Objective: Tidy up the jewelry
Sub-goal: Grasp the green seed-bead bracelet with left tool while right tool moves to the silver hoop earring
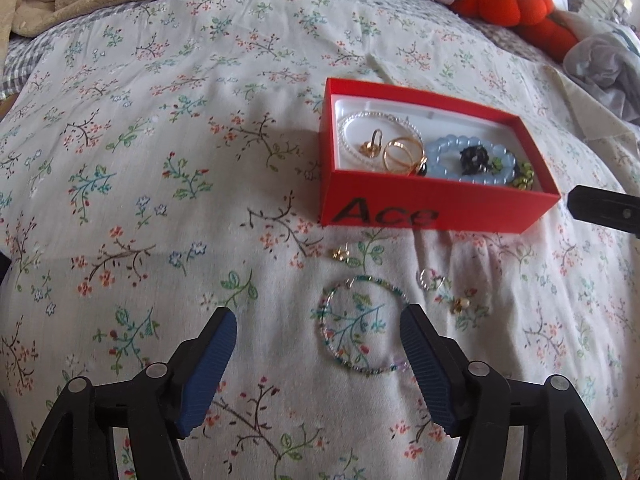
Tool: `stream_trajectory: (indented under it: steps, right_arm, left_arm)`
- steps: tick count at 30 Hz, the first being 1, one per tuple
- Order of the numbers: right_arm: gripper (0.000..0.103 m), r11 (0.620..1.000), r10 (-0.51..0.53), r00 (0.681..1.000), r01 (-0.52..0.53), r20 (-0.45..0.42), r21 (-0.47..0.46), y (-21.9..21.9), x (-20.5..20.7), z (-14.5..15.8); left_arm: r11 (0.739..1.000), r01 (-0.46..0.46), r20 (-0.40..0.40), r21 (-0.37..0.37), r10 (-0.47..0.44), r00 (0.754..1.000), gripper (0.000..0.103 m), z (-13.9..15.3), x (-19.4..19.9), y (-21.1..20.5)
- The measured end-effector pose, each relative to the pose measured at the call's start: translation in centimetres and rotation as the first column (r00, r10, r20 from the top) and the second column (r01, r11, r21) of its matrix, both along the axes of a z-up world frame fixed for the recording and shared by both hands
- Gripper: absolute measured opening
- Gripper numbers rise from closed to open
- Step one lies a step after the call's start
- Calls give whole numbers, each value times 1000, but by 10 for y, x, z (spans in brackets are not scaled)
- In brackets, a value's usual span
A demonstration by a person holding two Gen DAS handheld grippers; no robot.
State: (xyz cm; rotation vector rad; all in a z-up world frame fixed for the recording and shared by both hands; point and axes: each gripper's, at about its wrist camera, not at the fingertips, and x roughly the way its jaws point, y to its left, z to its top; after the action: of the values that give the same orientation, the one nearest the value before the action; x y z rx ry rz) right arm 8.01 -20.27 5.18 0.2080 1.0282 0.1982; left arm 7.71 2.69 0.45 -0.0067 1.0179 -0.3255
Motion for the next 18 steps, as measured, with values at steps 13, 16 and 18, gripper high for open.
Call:
stream_trajectory:
  steps: [13,16,18]
  right_arm:
    - [57,999,19,999,-20,-25,-32,-3,-32,-23]
    - [57,998,27,999,-29,-32,-60,-4,-40,-30]
    - [57,996,38,999,-40,-34,-82,-3,-45,-34]
  left_arm:
    - [999,35,38,-13,-34,999,76,-22,-27,1]
    - [999,29,59,-19,-28,998,76,-24,-28,1]
    - [999,15,61,-43,-12,998,76,-25,-25,2]
